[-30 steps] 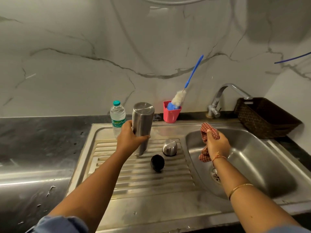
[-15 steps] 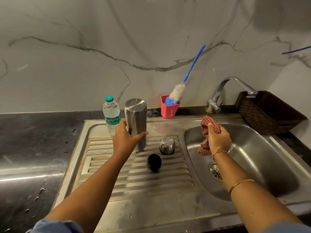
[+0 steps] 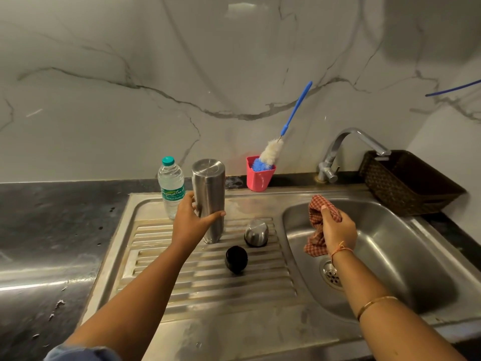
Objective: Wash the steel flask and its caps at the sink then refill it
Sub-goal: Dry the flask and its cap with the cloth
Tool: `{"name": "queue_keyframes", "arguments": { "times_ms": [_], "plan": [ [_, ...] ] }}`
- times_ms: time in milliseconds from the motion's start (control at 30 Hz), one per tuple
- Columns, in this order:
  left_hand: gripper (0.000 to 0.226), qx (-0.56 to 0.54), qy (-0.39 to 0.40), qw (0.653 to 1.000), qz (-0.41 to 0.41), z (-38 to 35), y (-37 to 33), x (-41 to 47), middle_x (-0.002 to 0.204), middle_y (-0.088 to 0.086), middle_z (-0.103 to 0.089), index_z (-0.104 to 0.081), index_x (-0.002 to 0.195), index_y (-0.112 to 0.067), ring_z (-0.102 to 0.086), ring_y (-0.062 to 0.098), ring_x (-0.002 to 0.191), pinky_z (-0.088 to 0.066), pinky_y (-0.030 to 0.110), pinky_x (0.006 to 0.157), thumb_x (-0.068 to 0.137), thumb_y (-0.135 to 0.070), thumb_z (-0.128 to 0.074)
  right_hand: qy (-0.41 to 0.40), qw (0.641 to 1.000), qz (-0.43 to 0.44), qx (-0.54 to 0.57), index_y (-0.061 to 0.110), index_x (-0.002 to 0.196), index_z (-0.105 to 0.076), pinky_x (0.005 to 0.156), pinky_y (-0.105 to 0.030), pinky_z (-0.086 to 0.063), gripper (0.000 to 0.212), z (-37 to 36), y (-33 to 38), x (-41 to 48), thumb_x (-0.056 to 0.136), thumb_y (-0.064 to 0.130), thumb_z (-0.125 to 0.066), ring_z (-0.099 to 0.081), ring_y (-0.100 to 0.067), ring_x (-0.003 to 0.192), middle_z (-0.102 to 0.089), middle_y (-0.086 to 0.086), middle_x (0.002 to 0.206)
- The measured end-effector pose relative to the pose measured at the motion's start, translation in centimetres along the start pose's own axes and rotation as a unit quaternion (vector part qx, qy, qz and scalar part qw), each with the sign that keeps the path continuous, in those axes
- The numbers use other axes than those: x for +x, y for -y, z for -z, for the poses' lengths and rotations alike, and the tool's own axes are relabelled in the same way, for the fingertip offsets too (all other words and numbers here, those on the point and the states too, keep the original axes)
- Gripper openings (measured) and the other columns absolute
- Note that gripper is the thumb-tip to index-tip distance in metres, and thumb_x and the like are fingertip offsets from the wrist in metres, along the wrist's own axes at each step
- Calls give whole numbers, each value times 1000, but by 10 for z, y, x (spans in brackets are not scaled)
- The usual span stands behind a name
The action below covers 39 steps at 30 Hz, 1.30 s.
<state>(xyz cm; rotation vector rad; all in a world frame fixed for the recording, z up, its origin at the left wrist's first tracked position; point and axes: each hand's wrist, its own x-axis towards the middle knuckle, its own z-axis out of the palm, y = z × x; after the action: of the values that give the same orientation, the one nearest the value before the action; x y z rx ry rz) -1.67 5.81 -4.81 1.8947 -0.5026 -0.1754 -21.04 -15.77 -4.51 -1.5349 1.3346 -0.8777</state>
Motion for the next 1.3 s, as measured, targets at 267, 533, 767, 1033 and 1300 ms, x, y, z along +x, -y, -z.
{"name": "queue_keyframes", "arguments": {
  "times_ms": [267, 533, 767, 1033, 1300],
  "plan": [
    [88, -3, 25, 1000, 11, 4, 0, 3, 141, 7, -47, -37, 137, -17, -47, 28, 127, -43, 42, 100, 65, -28, -86, 2, 1000, 5, 9, 15, 121, -62, 79, -30, -43, 40, 6, 4, -6, 91, 41, -54, -59, -28, 100, -65, -9, 112],
    [96, 26, 23, 999, 7, 5, 2, -1, 143, 7, -43, -32, 140, -19, -43, 25, 128, -40, 42, 102, 63, -29, -88, 15, 1000, 5, 14, 18, 119, -62, 88, -41, -51, 43, 10, 4, -13, 88, 46, -56, -61, -28, 99, -66, -6, 111],
    [98, 29, 35, 999, 12, 7, 9, -13, 147, 9, -36, -25, 145, -17, -38, 25, 133, -36, 44, 109, 67, -19, -85, 16, 1000, -2, 17, 22, 117, -64, 87, -47, -53, 45, 14, 4, -16, 83, 52, -58, -63, -26, 96, -68, -3, 106],
    [63, 62, -77, 990, 100, 7, 46, -55, 130, 12, -49, -37, 133, -8, -49, 28, 120, -42, 40, 97, 81, -16, -71, 144, 970, -138, 136, 9, 104, -67, 51, -53, -56, 28, 29, 6, -20, 81, 23, -72, -65, -36, 65, -68, -18, 89],
    [74, 274, 70, 959, -20, -31, 45, -92, 138, -1, -49, -43, 135, -26, -36, 23, 131, -32, 39, 104, 73, -53, -73, 115, 969, -168, 138, 13, 83, -69, 54, -36, -53, 10, 32, -5, -41, 81, 20, -63, -61, -25, 63, -65, -6, 71]
  ]
}}
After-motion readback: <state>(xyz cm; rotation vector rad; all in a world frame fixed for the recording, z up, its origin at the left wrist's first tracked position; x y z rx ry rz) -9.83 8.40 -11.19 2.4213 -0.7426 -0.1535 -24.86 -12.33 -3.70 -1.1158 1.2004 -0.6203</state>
